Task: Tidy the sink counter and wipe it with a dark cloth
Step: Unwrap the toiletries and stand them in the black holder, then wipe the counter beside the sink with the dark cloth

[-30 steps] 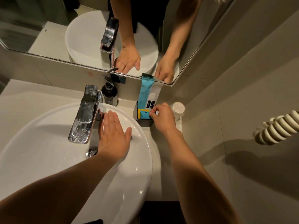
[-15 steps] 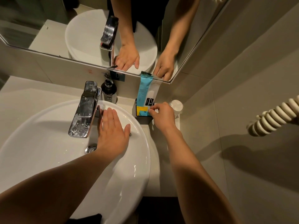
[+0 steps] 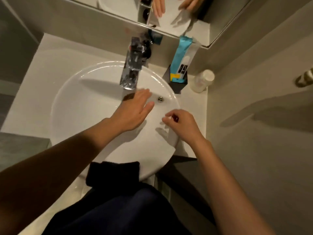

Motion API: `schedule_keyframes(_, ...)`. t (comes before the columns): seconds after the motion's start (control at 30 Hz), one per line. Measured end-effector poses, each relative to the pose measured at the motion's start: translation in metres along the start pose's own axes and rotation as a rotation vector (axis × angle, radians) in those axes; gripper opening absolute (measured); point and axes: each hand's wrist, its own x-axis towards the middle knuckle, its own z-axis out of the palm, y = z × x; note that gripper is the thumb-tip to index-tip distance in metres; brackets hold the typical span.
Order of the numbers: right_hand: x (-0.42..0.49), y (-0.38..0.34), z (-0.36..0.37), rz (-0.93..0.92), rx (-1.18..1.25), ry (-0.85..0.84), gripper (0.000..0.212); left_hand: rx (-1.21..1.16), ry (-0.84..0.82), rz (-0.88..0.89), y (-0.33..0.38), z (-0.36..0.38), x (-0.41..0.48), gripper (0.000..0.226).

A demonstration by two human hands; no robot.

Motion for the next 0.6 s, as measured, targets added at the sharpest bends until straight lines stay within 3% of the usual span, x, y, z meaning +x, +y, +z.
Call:
schedule_keyframes(0.07,-0.024,0.003,0.019,0.040,-0.030,-0.154,0.031,-0.021,-0.039,-0.009,-0.014,-0.014,-0.038,0.057)
schedule_keyframes(0.17,-0.046,-0.003,0.046,0.059,-0.092,-0.351,0.035,-0.042,-0.212,-0.186,-0.038,-0.024,-0.084,0.054)
schedule_keyframes(0.33,-0.062,-0.023,0.089,0.025,-0.211,-0.542,0.041,0.271,-0.518,-0.255,-0.065,-0.016,-0.137,0.057)
schedule_keyframes(0.47,-0.065,-0.027,0.112,0.005,-0.326,-0.611,0.049,0.504,-0.614,-0.196,-0.067,-0.005,-0.152,0.068)
schedule_keyframes(0.6,-0.067,-0.028,0.120,0.022,-0.387,-0.646,0.043,0.515,-0.604,-0.202,-0.056,0.001,-0.156,0.061)
